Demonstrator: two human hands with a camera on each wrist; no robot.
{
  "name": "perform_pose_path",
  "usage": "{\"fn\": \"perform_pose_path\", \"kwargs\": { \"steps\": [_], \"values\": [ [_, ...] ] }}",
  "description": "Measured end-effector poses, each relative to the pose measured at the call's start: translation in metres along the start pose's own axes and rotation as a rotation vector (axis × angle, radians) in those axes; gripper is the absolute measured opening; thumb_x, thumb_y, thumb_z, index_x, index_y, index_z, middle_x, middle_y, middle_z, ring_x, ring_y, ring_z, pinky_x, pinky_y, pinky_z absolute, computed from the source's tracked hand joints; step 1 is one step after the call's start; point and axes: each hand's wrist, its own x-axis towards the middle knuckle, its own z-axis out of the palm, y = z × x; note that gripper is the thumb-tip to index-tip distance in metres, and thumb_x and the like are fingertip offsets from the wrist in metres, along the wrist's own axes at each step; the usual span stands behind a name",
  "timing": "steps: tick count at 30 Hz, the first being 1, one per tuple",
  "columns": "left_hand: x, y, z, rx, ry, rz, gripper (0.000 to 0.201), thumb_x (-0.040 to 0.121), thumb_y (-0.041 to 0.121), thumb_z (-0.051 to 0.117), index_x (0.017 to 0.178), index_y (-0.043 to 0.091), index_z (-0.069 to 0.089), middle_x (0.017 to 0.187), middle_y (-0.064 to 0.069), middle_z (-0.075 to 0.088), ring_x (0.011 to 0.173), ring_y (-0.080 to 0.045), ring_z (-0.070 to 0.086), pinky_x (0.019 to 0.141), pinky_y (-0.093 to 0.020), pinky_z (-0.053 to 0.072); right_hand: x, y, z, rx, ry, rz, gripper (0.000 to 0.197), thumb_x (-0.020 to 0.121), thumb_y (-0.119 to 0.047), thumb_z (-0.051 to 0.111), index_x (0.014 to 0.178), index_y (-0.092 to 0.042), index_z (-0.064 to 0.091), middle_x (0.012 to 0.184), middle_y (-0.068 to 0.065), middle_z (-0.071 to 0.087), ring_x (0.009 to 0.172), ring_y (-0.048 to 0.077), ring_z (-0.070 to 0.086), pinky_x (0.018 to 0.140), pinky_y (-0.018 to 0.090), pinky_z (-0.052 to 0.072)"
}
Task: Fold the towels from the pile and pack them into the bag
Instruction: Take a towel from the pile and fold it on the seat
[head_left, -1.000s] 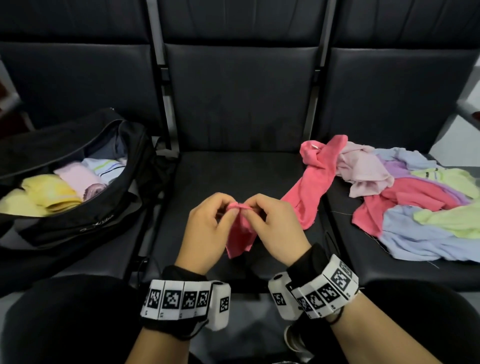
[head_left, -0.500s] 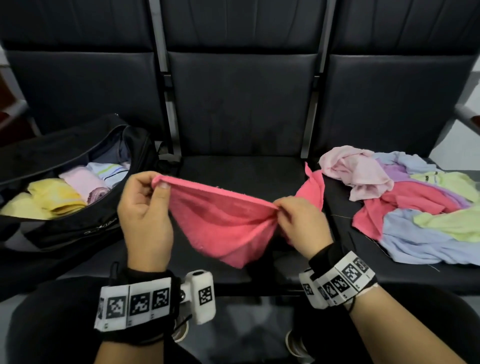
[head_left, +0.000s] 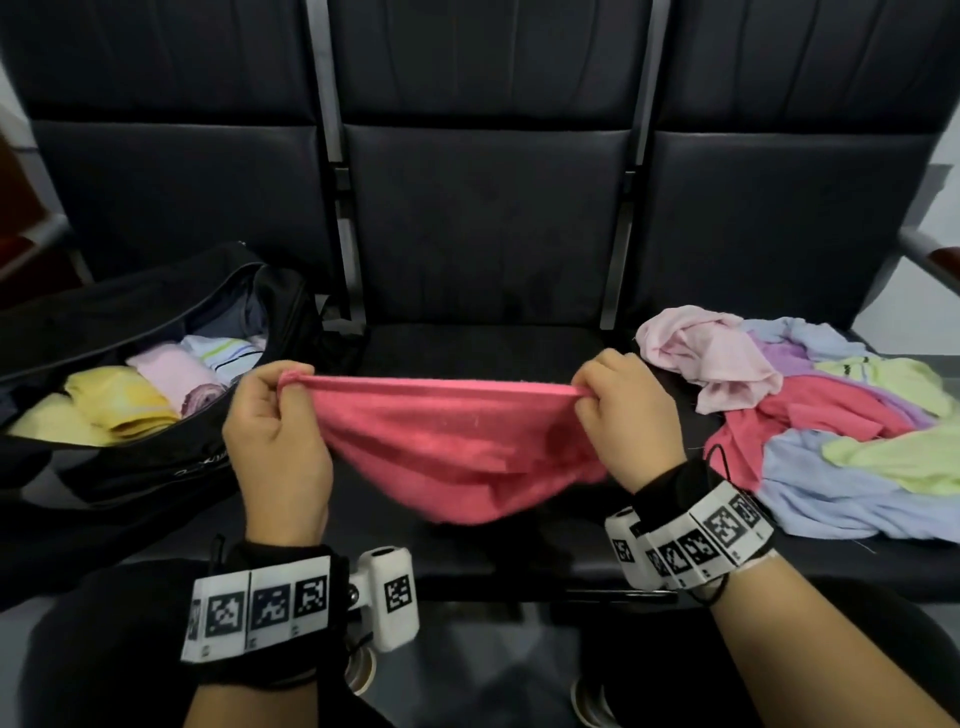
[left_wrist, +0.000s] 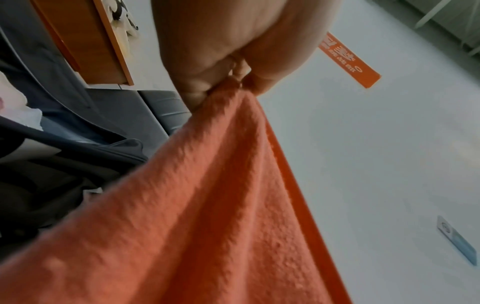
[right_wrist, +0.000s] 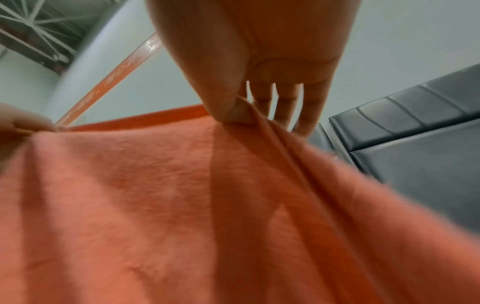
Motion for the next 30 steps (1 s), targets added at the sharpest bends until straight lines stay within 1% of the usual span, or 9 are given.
{"fn": "perform_pose_path", "kwargs": {
  "steps": [7,11,12,14,17,21,23,26,30],
  "values": [
    [0.029,0.0,-0.02,-0.037,0.273,0.018,0.025,0.085,0.022,0.044,0.081,0.038,0.063,0.091,0.009,0.063,0.092,-0.013,0.059,0.096,-0.043,0.049,-0.001,0.04,-0.007,-0.024,-0.064,0.205,0.016,0.083,-0.003,0.054,0.088,-0.011,0.067,0.087,0.005,0.063,0.087,0.03,0.058,0.073,0.04,0.048],
    [0.036,-0.008,-0.028,0.051,0.324,-0.073,0.015,0.081,0.029,0.043,0.081,0.035,0.057,0.092,-0.002,0.061,0.089,-0.018,0.056,0.095,-0.052,0.048,0.005,0.04,-0.013,0.286,0.113,0.242,0.026,0.08,0.003,0.054,0.084,-0.02,0.065,0.077,-0.013,0.063,0.078,0.0,0.058,0.069,0.012,0.04],
    [0.033,-0.009,-0.026,0.081,0.293,-0.104,0.014,0.079,0.029,0.043,0.081,0.035,0.055,0.095,-0.005,0.061,0.09,-0.019,0.056,0.097,-0.053,0.049,0.007,0.033,-0.013,0.372,0.139,0.229,0.029,0.08,0.003,0.054,0.084,-0.023,0.064,0.078,-0.015,0.064,0.08,-0.003,0.058,0.071,0.006,0.039],
    [0.025,-0.01,-0.015,0.135,0.179,-0.157,0.015,0.076,0.025,0.043,0.082,0.033,0.054,0.097,-0.007,0.061,0.09,-0.019,0.057,0.098,-0.053,0.049,0.011,0.017,-0.009,0.542,0.13,0.19,0.032,0.082,0.002,0.054,0.086,-0.027,0.065,0.083,-0.015,0.068,0.085,-0.001,0.063,0.077,0.01,0.045],
    [0.004,-0.009,0.008,0.141,-0.057,-0.143,0.02,0.079,0.014,0.044,0.086,0.031,0.053,0.094,-0.009,0.058,0.085,-0.021,0.053,0.086,-0.047,0.047,0.014,-0.011,-0.002,0.698,0.02,0.089,0.023,0.089,-0.003,0.059,0.089,-0.024,0.069,0.087,-0.012,0.072,0.085,0.001,0.067,0.078,0.015,0.048],
    [-0.021,0.0,0.036,0.148,-0.414,-0.041,0.033,0.086,-0.002,0.042,0.085,0.024,0.062,0.084,0.006,0.066,0.073,-0.006,0.058,0.075,-0.027,0.045,0.011,-0.038,0.005,0.713,-0.093,-0.067,0.011,0.091,-0.013,0.068,0.087,-0.023,0.069,0.078,-0.011,0.07,0.075,-0.001,0.064,0.072,0.012,0.044],
    [-0.029,0.008,0.045,0.182,-0.546,0.001,0.035,0.084,-0.004,0.043,0.086,0.019,0.069,0.087,0.006,0.071,0.084,-0.004,0.065,0.081,-0.022,0.048,0.008,-0.044,0.007,0.695,-0.146,-0.114,0.008,0.091,-0.017,0.068,0.088,-0.024,0.069,0.075,-0.008,0.068,0.071,0.002,0.062,0.069,0.013,0.043],
    [-0.035,0.017,0.052,0.238,-0.676,0.011,0.045,0.085,-0.011,0.046,0.092,0.02,0.077,0.096,0.006,0.072,0.095,-0.005,0.066,0.088,-0.02,0.049,0.004,-0.049,0.005,0.702,-0.234,-0.176,0.004,0.093,-0.02,0.068,0.092,-0.022,0.071,0.075,-0.01,0.068,0.072,0.004,0.062,0.07,0.016,0.045],
    [-0.042,0.024,0.055,0.2,-0.803,-0.003,0.033,0.084,0.0,0.06,0.099,0.022,0.079,0.094,0.004,0.07,0.091,-0.011,0.067,0.086,-0.031,0.053,0.003,-0.047,0.001,0.668,-0.255,-0.226,0.006,0.092,-0.015,0.068,0.094,-0.018,0.072,0.083,-0.01,0.071,0.083,0.007,0.067,0.077,0.025,0.051]
  ]
}}
